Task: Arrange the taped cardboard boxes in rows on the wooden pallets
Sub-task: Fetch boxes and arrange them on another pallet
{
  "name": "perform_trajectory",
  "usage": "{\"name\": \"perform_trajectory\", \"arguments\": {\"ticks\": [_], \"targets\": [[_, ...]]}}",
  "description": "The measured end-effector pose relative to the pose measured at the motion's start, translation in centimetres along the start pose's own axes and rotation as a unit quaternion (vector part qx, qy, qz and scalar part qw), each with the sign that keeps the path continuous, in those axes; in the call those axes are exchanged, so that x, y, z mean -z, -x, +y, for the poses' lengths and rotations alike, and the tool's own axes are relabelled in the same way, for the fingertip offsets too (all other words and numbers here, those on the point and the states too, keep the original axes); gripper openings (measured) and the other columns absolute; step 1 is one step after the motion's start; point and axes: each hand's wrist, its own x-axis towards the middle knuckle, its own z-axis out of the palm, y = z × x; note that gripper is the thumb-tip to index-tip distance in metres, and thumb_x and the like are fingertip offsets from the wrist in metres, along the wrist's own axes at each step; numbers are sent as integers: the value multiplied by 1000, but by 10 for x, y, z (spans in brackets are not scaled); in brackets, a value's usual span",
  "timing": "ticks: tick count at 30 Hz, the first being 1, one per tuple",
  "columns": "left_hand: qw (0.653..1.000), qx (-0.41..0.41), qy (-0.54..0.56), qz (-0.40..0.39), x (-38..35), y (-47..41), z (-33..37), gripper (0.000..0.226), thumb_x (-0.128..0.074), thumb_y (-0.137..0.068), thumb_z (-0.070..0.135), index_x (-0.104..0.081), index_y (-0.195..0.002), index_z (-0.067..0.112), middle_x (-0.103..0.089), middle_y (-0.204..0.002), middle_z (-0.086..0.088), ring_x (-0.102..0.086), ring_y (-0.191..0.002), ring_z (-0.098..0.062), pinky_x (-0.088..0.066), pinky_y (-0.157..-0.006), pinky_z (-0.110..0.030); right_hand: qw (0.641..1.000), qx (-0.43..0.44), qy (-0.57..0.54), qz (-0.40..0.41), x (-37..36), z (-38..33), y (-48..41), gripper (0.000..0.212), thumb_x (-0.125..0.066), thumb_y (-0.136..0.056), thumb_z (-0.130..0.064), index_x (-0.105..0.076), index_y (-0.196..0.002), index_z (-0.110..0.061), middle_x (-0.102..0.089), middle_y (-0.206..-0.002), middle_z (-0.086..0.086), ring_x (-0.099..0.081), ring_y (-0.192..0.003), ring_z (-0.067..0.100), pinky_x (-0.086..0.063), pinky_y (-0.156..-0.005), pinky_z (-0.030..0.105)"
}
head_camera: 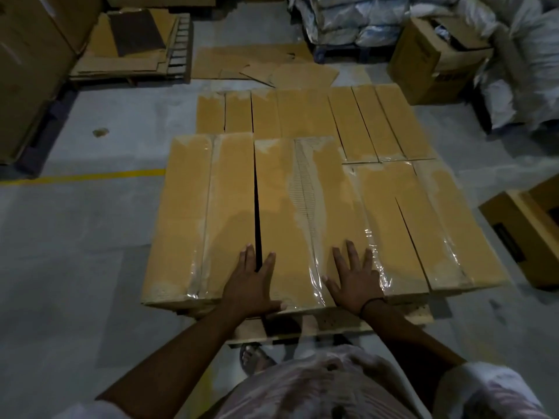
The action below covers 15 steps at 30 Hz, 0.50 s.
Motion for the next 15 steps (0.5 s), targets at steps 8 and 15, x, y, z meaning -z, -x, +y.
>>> {"name": "perform_trajectory", "arguments": {"ticks": [8,15], "targets": [[997,66,41,18,-8,12,18,134,-72,-70,81,10,-163,30,23,-169,-8,13,-156,-36,-18,-124,-52,992,114,46,-13,-13,35,27,96,-7,-83,-83,15,-160,-29,32,-164,8,28,-149,40,-21,-119,58],[993,89,-74,14,-29,36,50,138,-82,-73,63,22,-159,34,10,-172,-7,1,-154,-45,-33,-118,-56,977,191,91,-37,-13,55,46,84,-49,-103,-37,12,-160,-26,28,-164,10,24,-151,40,-28,-119,57]]}}
